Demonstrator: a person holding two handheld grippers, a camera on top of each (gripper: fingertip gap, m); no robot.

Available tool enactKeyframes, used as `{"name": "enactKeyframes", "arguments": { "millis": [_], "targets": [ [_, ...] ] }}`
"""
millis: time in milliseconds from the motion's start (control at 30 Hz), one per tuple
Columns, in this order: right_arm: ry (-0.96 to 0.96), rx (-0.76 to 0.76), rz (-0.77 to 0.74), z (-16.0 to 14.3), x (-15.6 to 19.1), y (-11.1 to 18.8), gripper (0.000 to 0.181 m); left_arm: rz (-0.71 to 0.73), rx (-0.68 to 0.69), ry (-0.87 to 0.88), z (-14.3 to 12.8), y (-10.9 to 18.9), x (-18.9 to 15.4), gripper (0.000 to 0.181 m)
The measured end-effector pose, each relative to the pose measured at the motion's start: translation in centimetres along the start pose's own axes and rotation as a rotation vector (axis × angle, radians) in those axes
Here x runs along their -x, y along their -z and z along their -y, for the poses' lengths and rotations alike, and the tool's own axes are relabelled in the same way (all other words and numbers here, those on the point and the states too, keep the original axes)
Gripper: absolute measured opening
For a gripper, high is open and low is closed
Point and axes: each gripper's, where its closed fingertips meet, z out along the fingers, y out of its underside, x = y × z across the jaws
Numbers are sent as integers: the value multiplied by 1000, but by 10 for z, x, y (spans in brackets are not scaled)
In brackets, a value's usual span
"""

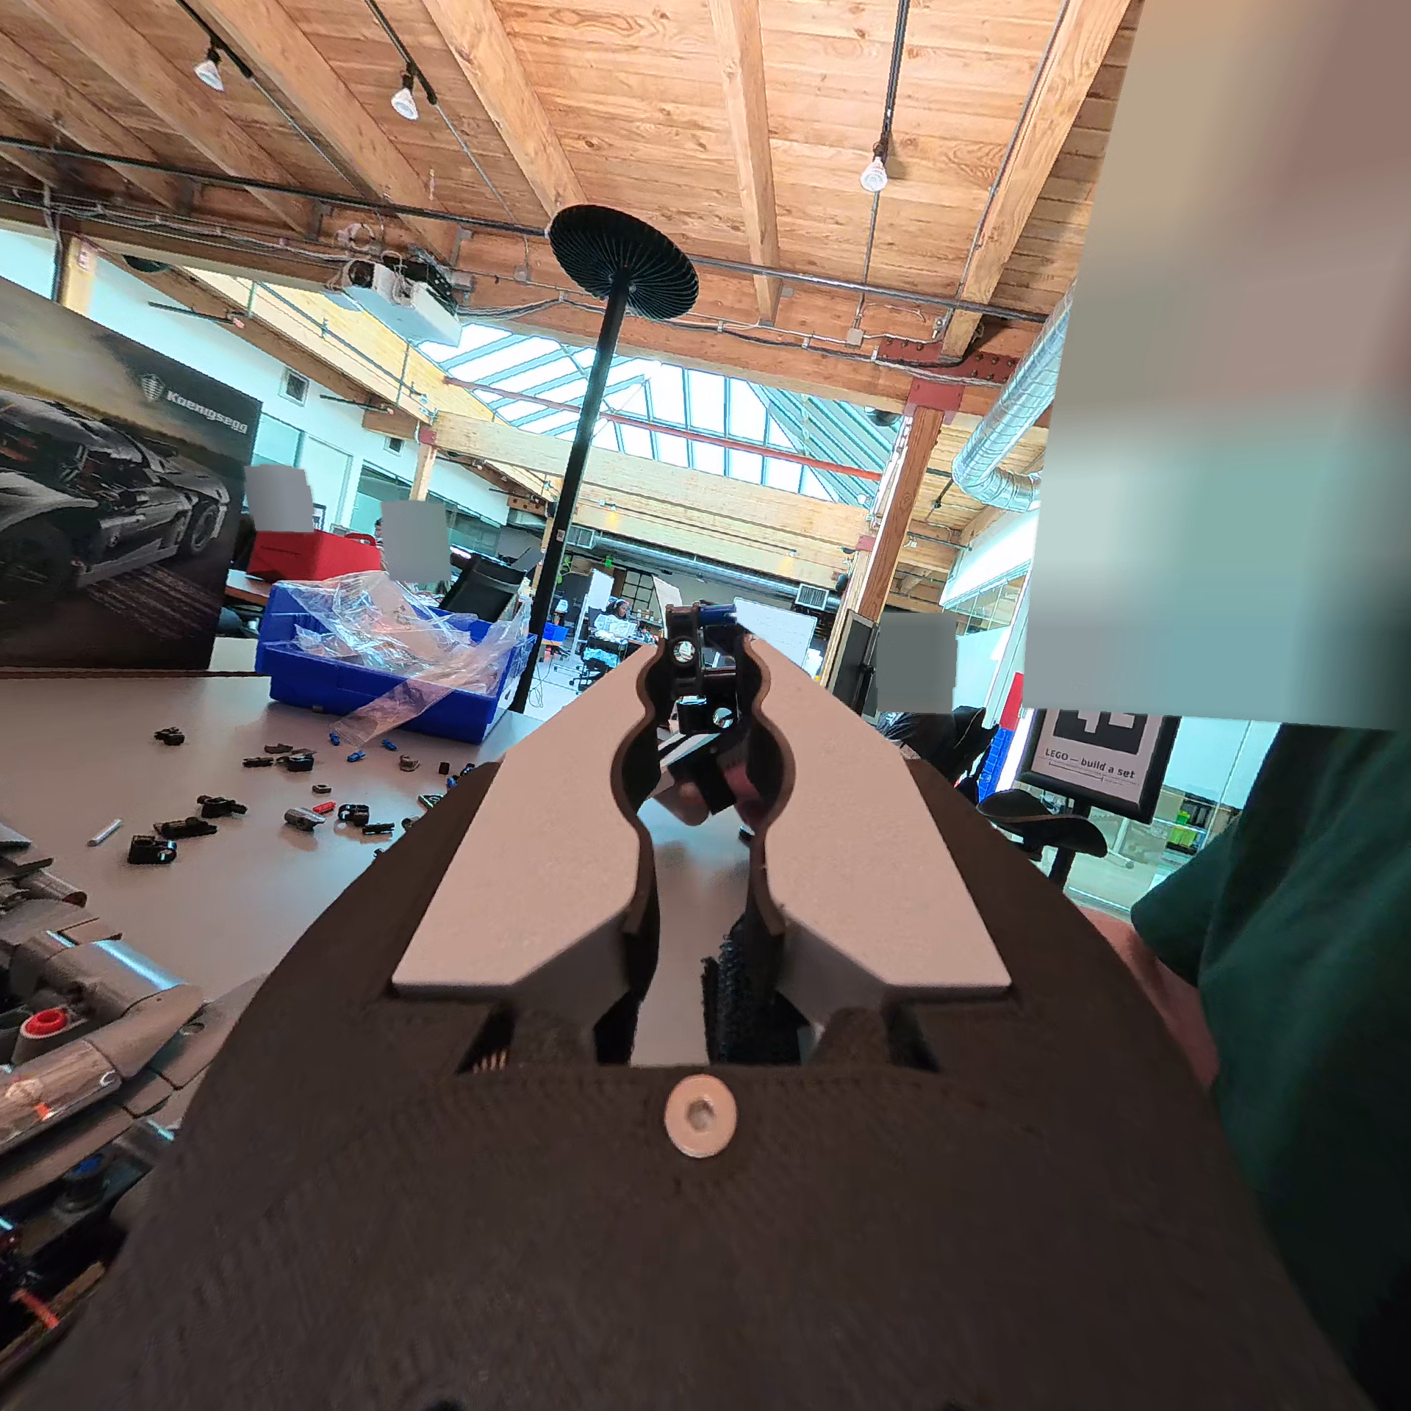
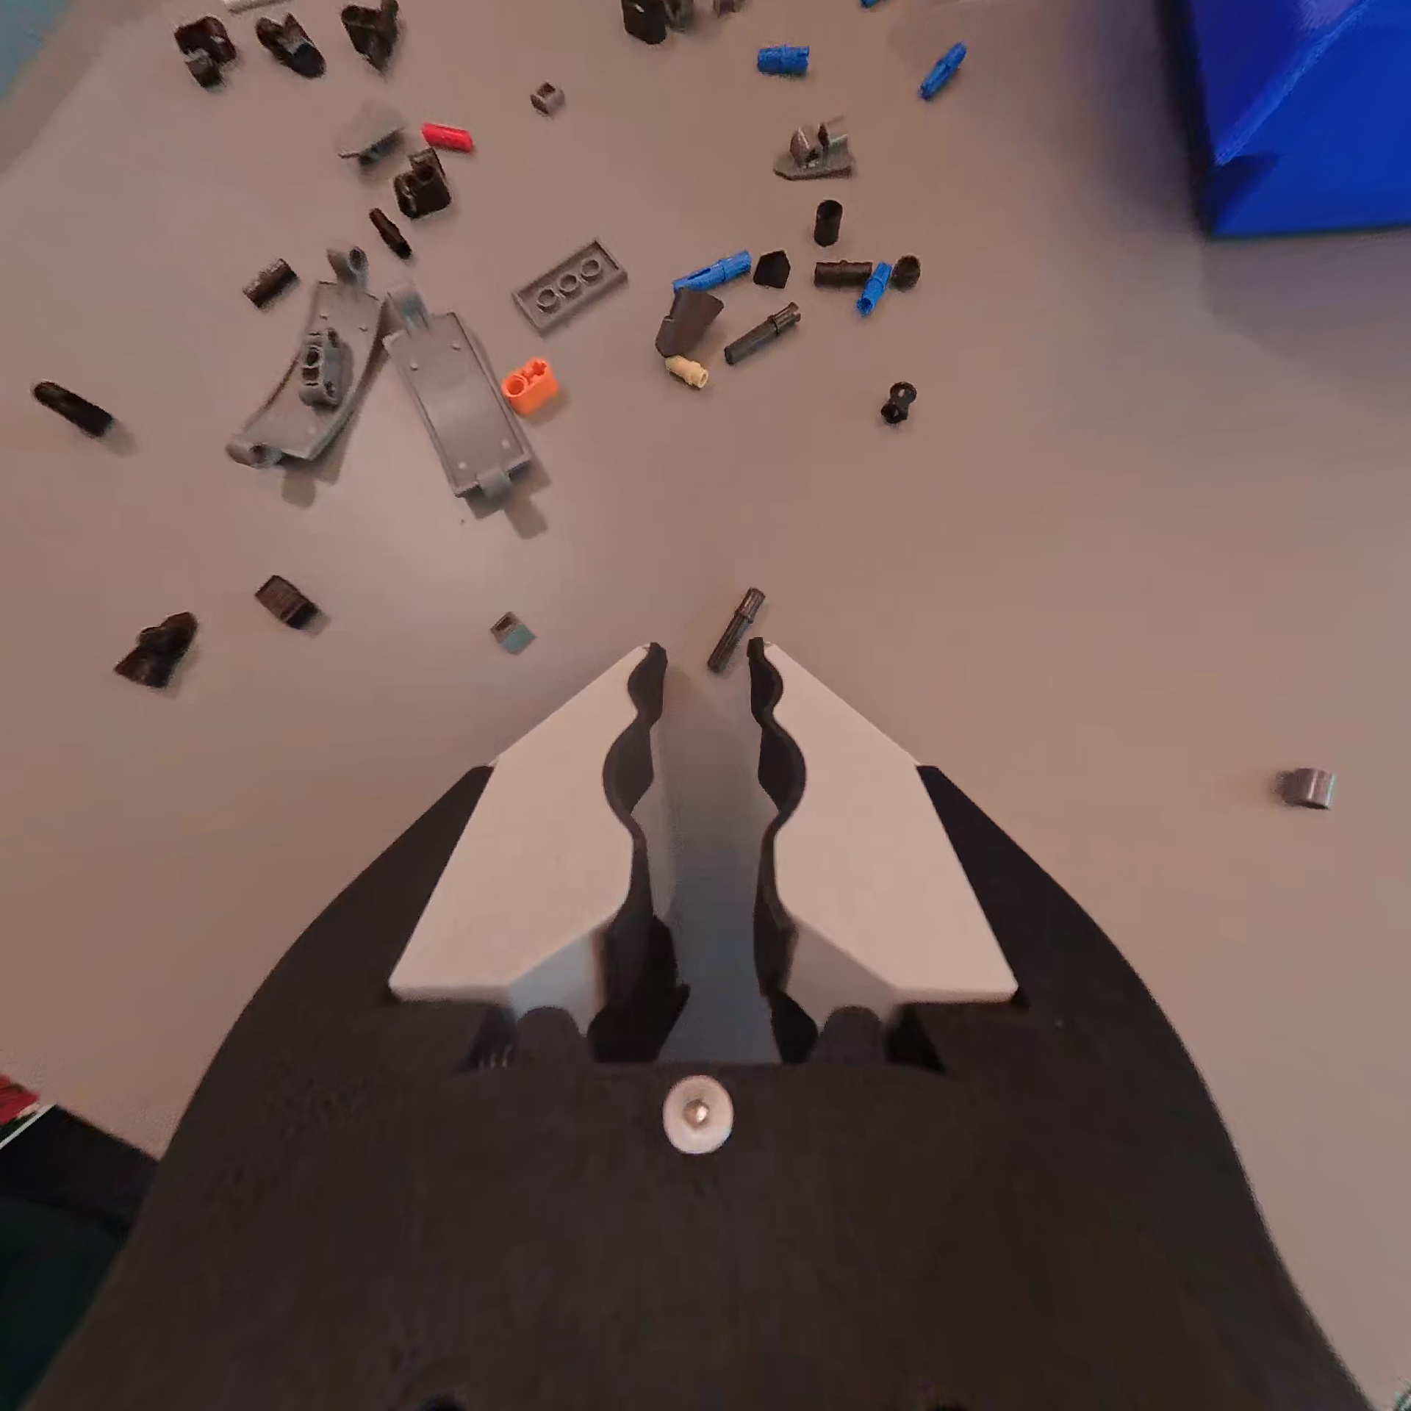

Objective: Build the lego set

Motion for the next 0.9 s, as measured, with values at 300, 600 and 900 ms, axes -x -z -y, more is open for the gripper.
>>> {"name": "enactKeyframes", "arguments": {
  "millis": [300,600,900],
  "targets": [
    [25,-32,-24,6,-7,-12,1,5,1,7,0,-1,2,14],
    [141,-117,44,16,19,5,1,-48,-48,219,6,0,12,13],
    [271,-161,141,16,63,28,2,113,505,-95,-80,-44,22,14]
  ]
}}
